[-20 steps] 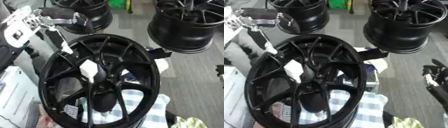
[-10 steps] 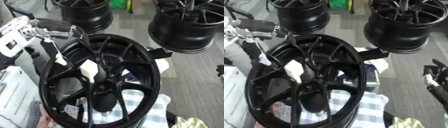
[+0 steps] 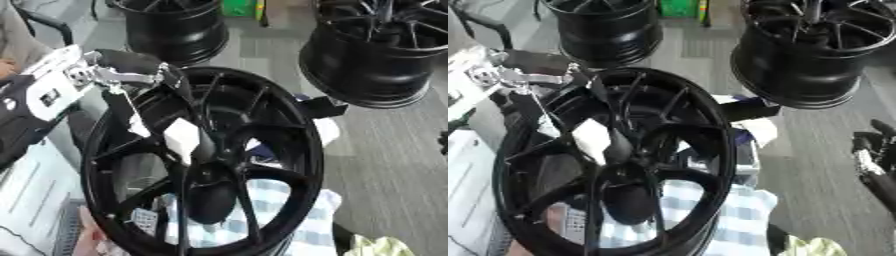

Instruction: Pull the pin out of the wheel hub.

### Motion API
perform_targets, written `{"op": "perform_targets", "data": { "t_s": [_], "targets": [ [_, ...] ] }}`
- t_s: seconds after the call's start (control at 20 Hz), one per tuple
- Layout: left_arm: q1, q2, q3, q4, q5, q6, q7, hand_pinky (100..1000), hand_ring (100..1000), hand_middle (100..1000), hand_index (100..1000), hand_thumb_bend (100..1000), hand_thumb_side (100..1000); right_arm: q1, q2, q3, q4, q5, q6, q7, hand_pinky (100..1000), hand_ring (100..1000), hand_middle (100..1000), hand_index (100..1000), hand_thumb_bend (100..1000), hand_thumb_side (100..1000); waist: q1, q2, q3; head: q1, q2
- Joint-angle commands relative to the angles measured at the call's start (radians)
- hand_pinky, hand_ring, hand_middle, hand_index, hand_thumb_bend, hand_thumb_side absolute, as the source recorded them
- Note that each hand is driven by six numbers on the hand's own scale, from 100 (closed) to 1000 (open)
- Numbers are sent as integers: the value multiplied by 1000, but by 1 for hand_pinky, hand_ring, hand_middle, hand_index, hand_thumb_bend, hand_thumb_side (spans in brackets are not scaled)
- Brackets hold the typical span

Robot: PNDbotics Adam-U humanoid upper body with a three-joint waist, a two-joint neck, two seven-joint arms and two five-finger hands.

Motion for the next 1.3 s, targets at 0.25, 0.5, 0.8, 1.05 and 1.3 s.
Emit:
{"op": "perform_targets", "data": {
  "t_s": [0.25, 0.5, 0.8, 1.05, 1.3],
  "targets": [
    [-14, -8, 0, 8, 17, -310, -314, 808, 750, 753, 832, 574, 330, -11, -20, -4, -10, -2, 0, 3, 807, 805, 734, 936, 100, 467, -1, -10, -2, 5, 5],
    [-11, -15, -17, 16, 38, -306, -314, 806, 738, 742, 822, 568, 332, -10, -19, -5, -10, -2, 0, 3, 806, 805, 734, 936, 100, 466, -1, -11, -3, 4, 5],
    [-10, -11, -28, 13, 46, -313, -314, 803, 725, 731, 813, 547, 343, -10, -20, -5, -10, -2, 0, 3, 806, 805, 733, 936, 100, 466, -1, -11, -4, 2, 5],
    [-5, -10, -36, 4, 63, -310, -314, 798, 712, 719, 803, 545, 378, -10, -19, -5, -10, -2, 0, 4, 806, 805, 733, 936, 100, 466, -1, -11, -3, 2, 5],
    [-6, -9, -43, -10, 106, -279, -314, 800, 709, 716, 800, 525, 417, -10, -19, -5, -10, -2, 0, 4, 807, 805, 733, 935, 100, 465, -3, -10, -4, 2, 5]
  ]
}}
